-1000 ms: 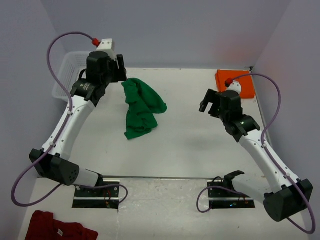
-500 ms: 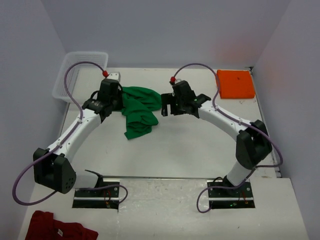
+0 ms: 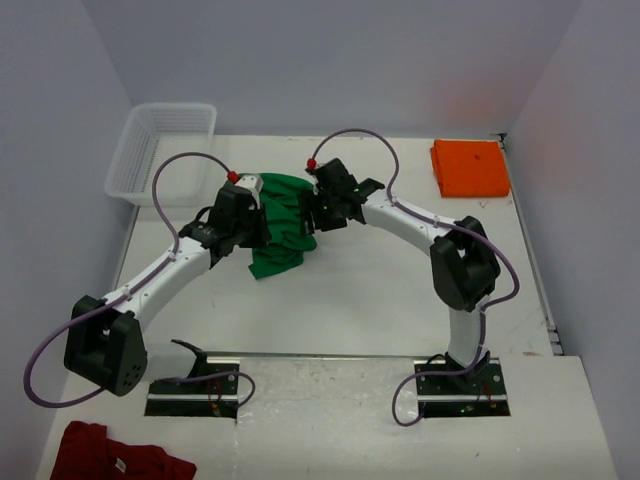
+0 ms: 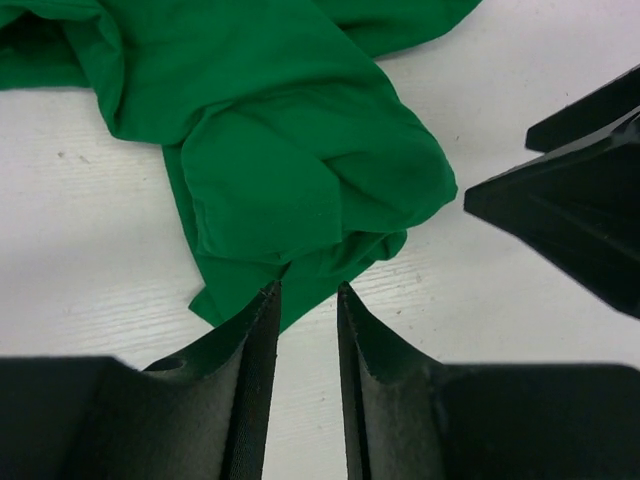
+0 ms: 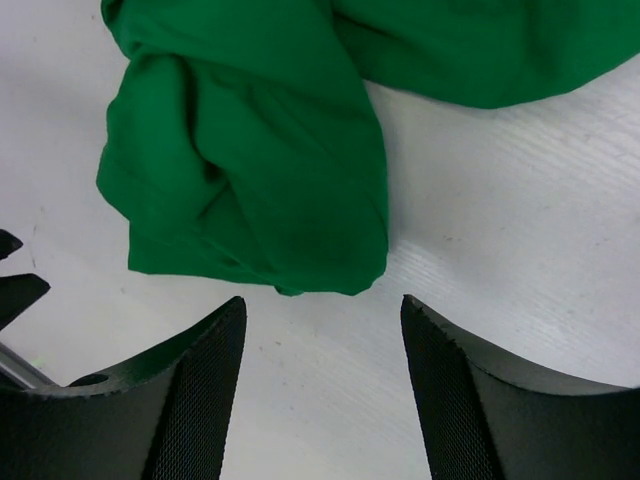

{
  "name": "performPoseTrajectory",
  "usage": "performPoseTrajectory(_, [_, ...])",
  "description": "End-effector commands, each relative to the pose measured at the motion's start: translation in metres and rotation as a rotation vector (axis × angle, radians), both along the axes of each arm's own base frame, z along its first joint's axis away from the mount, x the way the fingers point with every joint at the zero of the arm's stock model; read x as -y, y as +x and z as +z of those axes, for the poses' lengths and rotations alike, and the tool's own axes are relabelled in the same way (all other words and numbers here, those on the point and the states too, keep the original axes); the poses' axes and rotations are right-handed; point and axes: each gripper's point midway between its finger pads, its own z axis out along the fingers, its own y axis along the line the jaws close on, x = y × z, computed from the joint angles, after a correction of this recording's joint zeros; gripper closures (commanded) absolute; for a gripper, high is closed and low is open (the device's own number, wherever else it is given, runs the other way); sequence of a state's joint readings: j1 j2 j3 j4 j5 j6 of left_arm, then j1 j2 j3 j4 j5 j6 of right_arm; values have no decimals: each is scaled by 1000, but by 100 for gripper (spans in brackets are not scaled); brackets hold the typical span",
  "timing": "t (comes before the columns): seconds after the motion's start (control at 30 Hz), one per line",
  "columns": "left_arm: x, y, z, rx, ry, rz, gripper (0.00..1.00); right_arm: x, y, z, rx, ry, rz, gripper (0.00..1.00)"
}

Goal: Fold and stack the t-shirts
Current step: Move the tshirt to the center of the board

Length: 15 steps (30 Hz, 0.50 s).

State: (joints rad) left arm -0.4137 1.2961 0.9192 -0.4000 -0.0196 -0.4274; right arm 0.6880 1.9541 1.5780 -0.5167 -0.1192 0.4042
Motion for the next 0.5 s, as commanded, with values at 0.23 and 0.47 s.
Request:
performPoseTrajectory(0.23, [9, 16, 16, 82, -74, 38, 72, -22, -12, -38, -113, 18, 47, 39])
performPoseTrajectory(0.47, [9, 15, 24, 99, -76, 27, 72, -32, -4, -49, -127, 22, 51, 44])
